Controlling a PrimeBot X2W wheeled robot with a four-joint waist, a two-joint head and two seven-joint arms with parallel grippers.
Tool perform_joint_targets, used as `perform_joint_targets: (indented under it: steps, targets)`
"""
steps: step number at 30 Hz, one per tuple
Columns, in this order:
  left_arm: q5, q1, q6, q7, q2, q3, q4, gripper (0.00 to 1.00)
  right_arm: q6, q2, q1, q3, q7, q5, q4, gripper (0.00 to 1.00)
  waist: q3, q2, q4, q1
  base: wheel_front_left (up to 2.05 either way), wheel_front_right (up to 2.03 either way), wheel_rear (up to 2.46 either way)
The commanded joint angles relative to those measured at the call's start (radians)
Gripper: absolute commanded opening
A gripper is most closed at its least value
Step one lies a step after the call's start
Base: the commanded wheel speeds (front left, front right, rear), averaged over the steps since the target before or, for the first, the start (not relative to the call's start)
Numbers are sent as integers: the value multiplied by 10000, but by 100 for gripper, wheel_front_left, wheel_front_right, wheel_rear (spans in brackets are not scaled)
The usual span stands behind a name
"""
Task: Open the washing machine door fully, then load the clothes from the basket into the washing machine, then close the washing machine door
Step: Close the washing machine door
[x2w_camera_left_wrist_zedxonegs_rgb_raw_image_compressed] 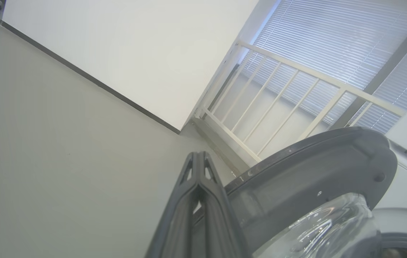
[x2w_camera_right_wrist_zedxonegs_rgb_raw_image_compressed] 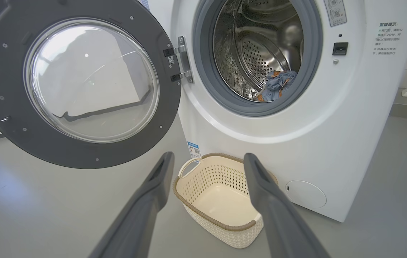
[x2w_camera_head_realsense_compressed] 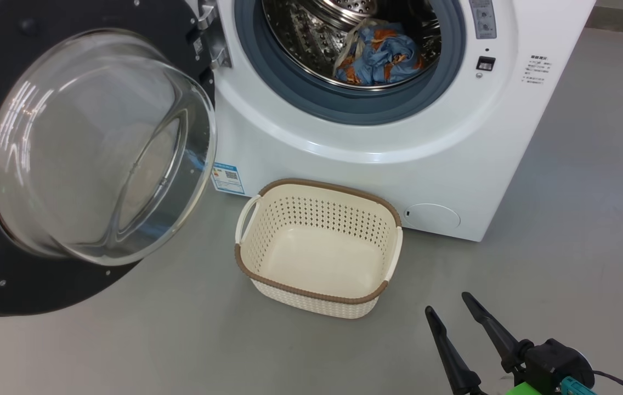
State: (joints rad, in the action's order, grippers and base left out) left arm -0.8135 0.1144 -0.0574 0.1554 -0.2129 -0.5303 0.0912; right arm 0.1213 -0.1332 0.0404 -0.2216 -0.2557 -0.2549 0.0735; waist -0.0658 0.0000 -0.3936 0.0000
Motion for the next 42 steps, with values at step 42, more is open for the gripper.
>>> perform_joint_targets:
  steps: [42]
  targets:
    - [-5887,4358,1195,-4699,-2866,-2412,4974,0,94,-993,-692,-218,960,188,-1377,100,-1466,0,746,0,0,0,0]
